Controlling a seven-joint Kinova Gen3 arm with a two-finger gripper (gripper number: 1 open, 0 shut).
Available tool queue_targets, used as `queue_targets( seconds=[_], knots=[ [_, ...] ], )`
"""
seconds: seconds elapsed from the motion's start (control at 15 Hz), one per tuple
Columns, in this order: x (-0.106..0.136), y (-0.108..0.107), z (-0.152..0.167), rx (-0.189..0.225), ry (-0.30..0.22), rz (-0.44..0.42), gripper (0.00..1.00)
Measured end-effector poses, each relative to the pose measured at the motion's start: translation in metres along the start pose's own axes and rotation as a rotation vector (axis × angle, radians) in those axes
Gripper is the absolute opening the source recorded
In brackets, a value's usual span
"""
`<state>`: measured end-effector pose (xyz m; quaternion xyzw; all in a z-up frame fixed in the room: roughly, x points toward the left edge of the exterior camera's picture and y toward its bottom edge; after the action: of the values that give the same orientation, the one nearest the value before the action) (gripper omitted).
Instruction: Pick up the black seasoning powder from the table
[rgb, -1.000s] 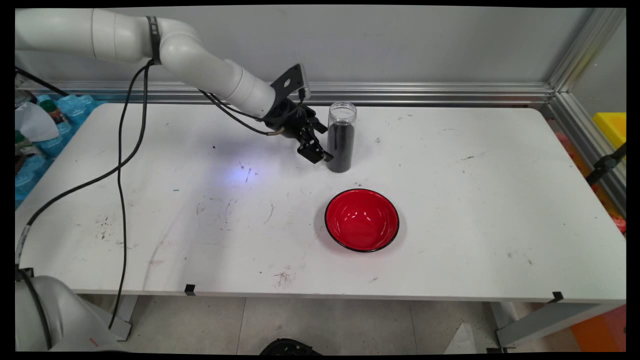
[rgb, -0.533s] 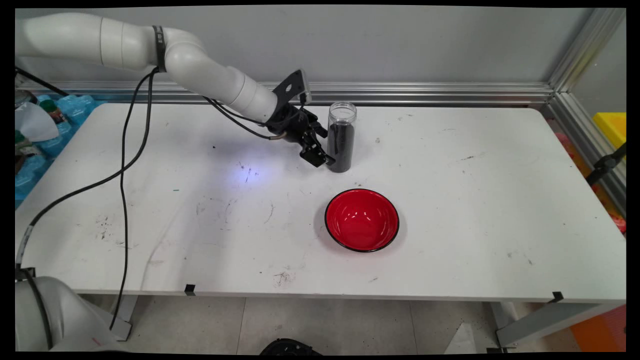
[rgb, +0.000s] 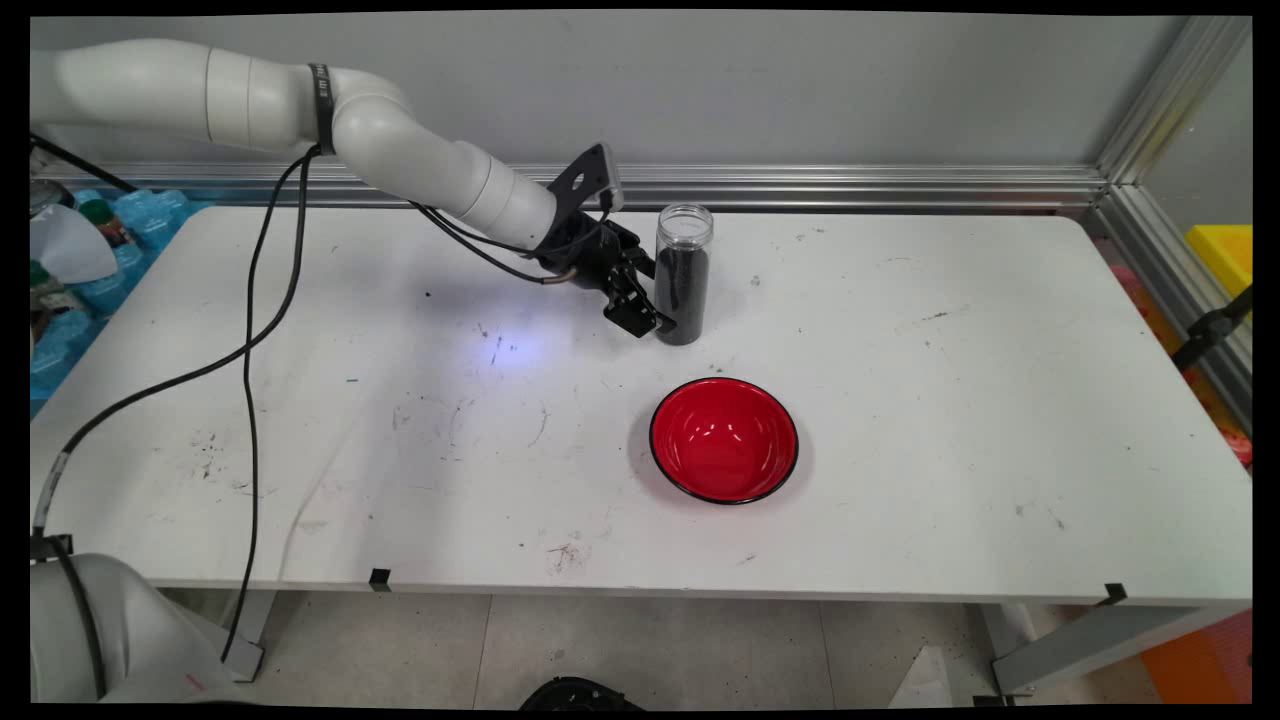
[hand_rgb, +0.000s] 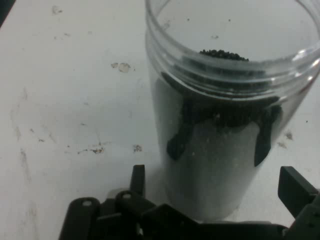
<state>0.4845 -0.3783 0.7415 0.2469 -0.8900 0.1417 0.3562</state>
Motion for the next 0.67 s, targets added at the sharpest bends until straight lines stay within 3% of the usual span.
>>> queue_targets(
  seconds=[0.67],
  knots=[
    [-0.0015, -0.0027, 0.0080, 0.002, 0.027, -0.011, 1.00]
  ],
)
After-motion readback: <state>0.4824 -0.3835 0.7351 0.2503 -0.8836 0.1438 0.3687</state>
